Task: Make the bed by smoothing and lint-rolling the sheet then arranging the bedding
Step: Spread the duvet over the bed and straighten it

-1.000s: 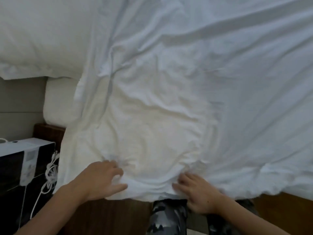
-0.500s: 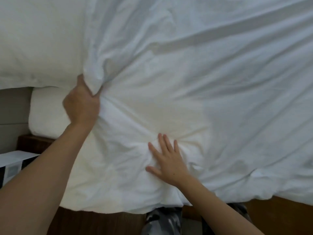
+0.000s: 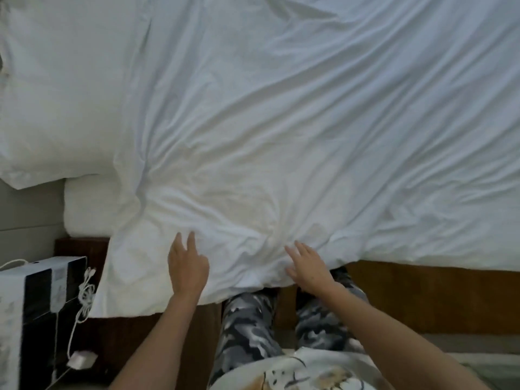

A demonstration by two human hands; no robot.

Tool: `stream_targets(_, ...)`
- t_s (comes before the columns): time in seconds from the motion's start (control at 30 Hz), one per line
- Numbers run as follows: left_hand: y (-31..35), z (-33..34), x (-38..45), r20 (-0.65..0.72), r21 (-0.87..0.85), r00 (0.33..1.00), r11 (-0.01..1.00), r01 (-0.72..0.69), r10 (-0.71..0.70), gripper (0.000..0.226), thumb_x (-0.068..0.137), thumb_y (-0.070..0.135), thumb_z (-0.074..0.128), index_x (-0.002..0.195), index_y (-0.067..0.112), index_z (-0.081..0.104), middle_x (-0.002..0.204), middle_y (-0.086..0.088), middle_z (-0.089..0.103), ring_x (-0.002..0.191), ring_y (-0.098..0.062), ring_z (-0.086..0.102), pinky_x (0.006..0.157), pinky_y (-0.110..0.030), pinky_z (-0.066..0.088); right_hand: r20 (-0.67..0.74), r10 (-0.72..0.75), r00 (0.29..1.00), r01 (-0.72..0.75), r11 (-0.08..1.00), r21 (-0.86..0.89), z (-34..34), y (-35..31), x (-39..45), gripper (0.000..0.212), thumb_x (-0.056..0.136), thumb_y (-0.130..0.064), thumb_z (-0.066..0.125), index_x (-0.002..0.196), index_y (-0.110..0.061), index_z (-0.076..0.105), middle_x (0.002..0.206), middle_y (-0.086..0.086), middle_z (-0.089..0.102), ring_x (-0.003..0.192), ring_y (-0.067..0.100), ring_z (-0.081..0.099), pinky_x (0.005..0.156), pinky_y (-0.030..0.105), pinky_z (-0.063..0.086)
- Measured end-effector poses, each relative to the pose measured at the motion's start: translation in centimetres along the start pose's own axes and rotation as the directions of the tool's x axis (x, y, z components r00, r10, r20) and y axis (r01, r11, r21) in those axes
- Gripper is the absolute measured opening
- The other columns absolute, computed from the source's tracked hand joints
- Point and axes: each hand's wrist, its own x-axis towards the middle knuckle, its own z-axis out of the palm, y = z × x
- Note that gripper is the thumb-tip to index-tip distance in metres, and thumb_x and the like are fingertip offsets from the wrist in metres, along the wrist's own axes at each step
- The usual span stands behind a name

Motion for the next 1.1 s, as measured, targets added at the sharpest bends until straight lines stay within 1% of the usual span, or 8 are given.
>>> stream_targets(0.17, 4.3, -1.1, -6.8, 0.215, -0.006, 0.976, 1.0, -0.021, 0.022, 0.058, 0.094, 0.017, 0.054, 0.148, 0.011, 0.035, 0.154, -0.016, 0.029, 0.139, -0.032, 0.03, 0.113, -0.042, 0.031, -0.084, 0.115, 0.99, -0.107, 0.989, 0.103, -5.4, 6.3, -7.9, 0.057, 0.101, -0.035, 0.042, 0.151, -0.015, 0.025, 0.153, 0.011, 0.032, 0.138, 0.029, 0.03, 0.111, 0.039, 0.029)
stream_targets(0.37, 12.5, -3.6, -11.9, 0.147, -0.145, 0.987, 0.989, -0.039, 0.06, 0.046, 0.096, 0.018, 0.052, 0.141, 0.011, 0.045, 0.144, -0.014, 0.04, 0.126, -0.031, 0.045, 0.098, -0.043, 0.043, -0.167, 0.241, 0.956, -0.186, 0.939, 0.29, -9.7, 13.4, -16.9, 0.055, 0.099, -0.033, 0.044, 0.15, -0.017, 0.028, 0.147, 0.011, 0.041, 0.133, 0.03, 0.038, 0.105, 0.042, 0.036)
stream_targets(0.57, 21.5, -3.6, -15.3, 0.202, -0.128, 0.942, 0.961, -0.246, 0.268, 0.042, 0.096, 0.018, 0.053, 0.138, 0.011, 0.048, 0.143, -0.012, 0.044, 0.125, -0.03, 0.048, 0.097, -0.04, 0.043, -0.242, 0.393, 0.887, -0.234, 0.835, 0.498, -9.7, 19.8, -26.0, 0.054, 0.1, -0.037, 0.042, 0.149, -0.018, 0.031, 0.148, 0.006, 0.042, 0.132, 0.024, 0.042, 0.104, 0.037, 0.038)
stream_targets(0.73, 28.6, -3.0, -18.0, 0.308, -0.126, 0.8, 0.855, -0.502, 0.515, 0.04, 0.095, 0.02, 0.054, 0.135, 0.015, 0.051, 0.136, -0.007, 0.053, 0.119, -0.023, 0.055, 0.095, -0.035, 0.043, -0.272, 0.615, 0.74, -0.277, 0.647, 0.71, -6.4, 21.9, -32.6, 0.052, 0.1, -0.038, 0.045, 0.147, -0.019, 0.034, 0.146, 0.006, 0.044, 0.131, 0.024, 0.043, 0.103, 0.038, 0.04)
stream_targets(0.83, 31.3, -2.2, -19.7, 0.385, -0.148, 0.688, 0.777, -0.611, 0.615, 0.037, 0.095, 0.021, 0.055, 0.131, 0.016, 0.054, 0.128, -0.004, 0.059, 0.112, -0.019, 0.059, 0.09, -0.031, 0.044, -0.223, 0.734, 0.642, -0.234, 0.464, 0.854, -3.2, 21.0, -35.2, 0.049, 0.098, -0.04, 0.048, 0.144, -0.024, 0.04, 0.141, 0.001, 0.049, 0.125, 0.02, 0.048, 0.098, 0.036, 0.045)
stream_targets(0.93, 31.8, -0.9, -21.8, 0.492, -0.104, 0.574, 0.699, -0.707, 0.654, 0.032, 0.096, 0.025, 0.053, 0.127, 0.02, 0.058, 0.124, 0.001, 0.062, 0.109, -0.016, 0.06, 0.088, -0.028, 0.044, -0.17, 0.824, 0.54, -0.076, 0.249, 0.966, 0.0, 18.7, -37.7, 0.044, 0.095, -0.036, 0.057, 0.136, -0.022, 0.05, 0.13, 0.0, 0.057, 0.119, 0.017, 0.053, 0.095, 0.032, 0.045)
stream_targets(1.03, 32.1, 0.1, -23.2, 0.638, 0.0, 0.42, 0.545, -0.838, 0.645, 0.035, 0.097, 0.028, 0.05, 0.131, 0.021, 0.055, 0.13, 0.002, 0.059, 0.115, -0.017, 0.057, 0.092, -0.028, 0.043, -0.121, 0.878, 0.463, 0.051, 0.11, 0.993, 2.3, 17.0, -39.8, 0.044, 0.093, -0.033, 0.06, 0.135, -0.022, 0.052, 0.127, -0.001, 0.058, 0.117, 0.014, 0.053, 0.096, 0.029, 0.045)
stream_targets(1.1, 33.2, 0.2, -24.0, 0.681, 0.027, 0.367, 0.478, -0.878, 0.634, 0.037, 0.098, 0.025, 0.05, 0.135, 0.019, 0.053, 0.132, 0.001, 0.056, 0.119, -0.018, 0.055, 0.095, -0.027, 0.041, -0.088, 0.905, 0.416, 0.1, 0.05, 0.994, 4.0, 16.4, -41.2, 0.043, 0.093, -0.034, 0.061, 0.133, -0.024, 0.053, 0.127, -0.003, 0.058, 0.114, 0.011, 0.053, 0.095, 0.029, 0.044)
